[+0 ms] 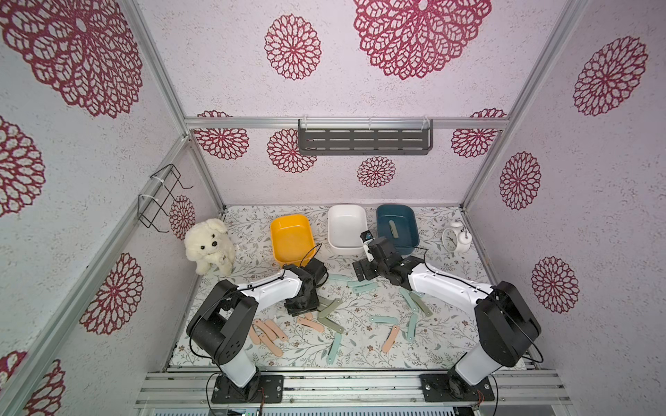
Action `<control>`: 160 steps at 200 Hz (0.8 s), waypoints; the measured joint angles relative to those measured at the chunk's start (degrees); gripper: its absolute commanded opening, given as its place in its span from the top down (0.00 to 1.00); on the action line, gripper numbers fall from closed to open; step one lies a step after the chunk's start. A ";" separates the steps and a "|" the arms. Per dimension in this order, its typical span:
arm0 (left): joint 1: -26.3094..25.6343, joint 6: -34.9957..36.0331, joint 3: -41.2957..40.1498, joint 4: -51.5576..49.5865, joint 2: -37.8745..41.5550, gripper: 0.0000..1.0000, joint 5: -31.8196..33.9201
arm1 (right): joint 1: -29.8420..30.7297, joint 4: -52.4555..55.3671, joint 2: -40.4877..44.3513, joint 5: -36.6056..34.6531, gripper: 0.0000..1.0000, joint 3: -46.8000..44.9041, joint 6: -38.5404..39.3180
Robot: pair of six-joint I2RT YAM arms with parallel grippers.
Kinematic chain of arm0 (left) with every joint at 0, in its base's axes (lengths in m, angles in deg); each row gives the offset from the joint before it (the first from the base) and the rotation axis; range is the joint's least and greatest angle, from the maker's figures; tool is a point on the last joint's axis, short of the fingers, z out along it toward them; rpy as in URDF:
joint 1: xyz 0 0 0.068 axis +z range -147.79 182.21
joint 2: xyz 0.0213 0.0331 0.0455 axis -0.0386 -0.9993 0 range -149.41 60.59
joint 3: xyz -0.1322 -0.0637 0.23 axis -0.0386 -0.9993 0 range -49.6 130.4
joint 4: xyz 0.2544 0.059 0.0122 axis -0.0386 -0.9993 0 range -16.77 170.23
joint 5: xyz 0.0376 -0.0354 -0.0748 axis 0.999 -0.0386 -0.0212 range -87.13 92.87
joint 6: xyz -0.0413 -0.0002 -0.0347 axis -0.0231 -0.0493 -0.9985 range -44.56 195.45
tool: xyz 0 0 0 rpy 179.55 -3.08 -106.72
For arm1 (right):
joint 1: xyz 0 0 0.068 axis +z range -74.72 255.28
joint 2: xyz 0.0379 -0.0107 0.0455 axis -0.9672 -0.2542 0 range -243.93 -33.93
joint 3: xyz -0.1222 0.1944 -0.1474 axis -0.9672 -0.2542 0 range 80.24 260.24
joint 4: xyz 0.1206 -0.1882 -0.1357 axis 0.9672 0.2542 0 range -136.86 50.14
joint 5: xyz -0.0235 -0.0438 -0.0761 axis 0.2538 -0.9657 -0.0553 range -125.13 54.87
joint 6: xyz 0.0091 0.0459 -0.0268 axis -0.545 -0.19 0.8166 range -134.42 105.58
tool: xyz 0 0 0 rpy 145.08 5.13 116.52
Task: Place the fruit knives into the storage box by color
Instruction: Pick up the fruit knife from the center of the board.
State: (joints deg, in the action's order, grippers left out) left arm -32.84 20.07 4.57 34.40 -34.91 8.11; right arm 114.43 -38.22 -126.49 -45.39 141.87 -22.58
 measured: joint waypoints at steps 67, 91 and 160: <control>-0.33 -0.39 -3.26 -0.44 2.01 0.66 1.57 | 0.00 -0.39 -0.50 -0.02 0.01 0.00 0.00; -0.68 -0.42 -3.76 -0.52 2.54 0.67 1.77 | 0.00 -0.50 -0.90 -0.04 0.01 0.00 0.00; -1.20 -0.35 -4.44 -0.76 3.17 0.77 1.79 | 0.00 -0.50 -1.42 -0.68 0.01 0.00 0.00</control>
State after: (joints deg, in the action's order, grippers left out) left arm -34.04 19.72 0.13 33.64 -31.74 9.90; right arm 114.43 -38.72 -127.91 -46.07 141.87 -22.58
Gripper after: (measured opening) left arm 0.253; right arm 0.994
